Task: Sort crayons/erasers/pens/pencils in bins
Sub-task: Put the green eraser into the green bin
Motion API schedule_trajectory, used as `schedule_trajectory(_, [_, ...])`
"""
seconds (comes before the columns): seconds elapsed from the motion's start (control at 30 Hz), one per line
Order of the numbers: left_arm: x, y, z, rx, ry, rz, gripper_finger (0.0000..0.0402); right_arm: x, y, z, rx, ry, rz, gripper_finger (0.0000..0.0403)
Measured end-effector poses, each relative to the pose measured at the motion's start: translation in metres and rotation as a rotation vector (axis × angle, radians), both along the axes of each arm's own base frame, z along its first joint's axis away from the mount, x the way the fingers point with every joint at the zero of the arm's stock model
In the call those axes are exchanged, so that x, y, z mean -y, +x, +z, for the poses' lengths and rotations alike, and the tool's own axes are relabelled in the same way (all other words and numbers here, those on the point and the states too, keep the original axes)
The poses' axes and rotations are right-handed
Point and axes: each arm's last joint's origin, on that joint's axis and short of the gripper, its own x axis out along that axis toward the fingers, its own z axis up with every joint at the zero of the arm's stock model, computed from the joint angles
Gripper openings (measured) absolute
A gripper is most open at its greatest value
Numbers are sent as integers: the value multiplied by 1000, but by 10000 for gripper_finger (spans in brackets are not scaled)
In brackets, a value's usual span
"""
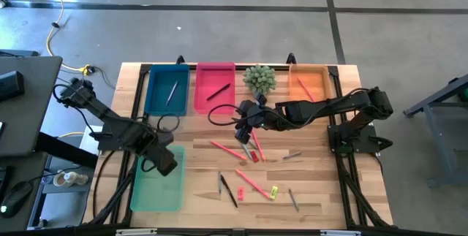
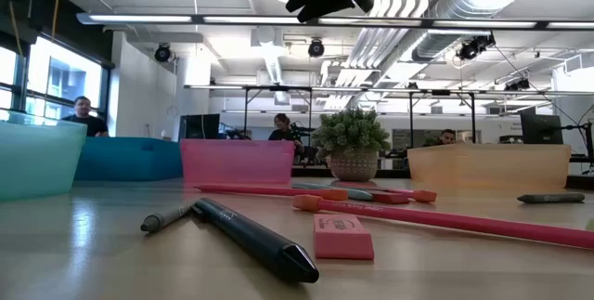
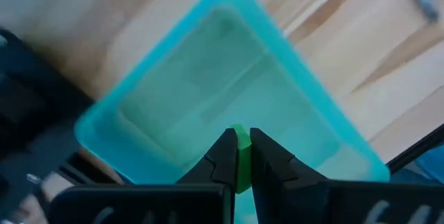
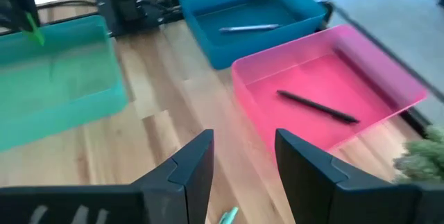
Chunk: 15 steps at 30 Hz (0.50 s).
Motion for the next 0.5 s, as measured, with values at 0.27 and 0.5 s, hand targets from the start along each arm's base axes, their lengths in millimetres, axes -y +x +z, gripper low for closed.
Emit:
schedule_trajectory(0.27, [15,-5,-34,-12,-79,-12,7,-2,-1,-5,-29,106,13,145])
schedule_trajectory(0.5, [15,-11,-58,-45,-73,-15,7,-2,-13,-17,-147,259,-95,145])
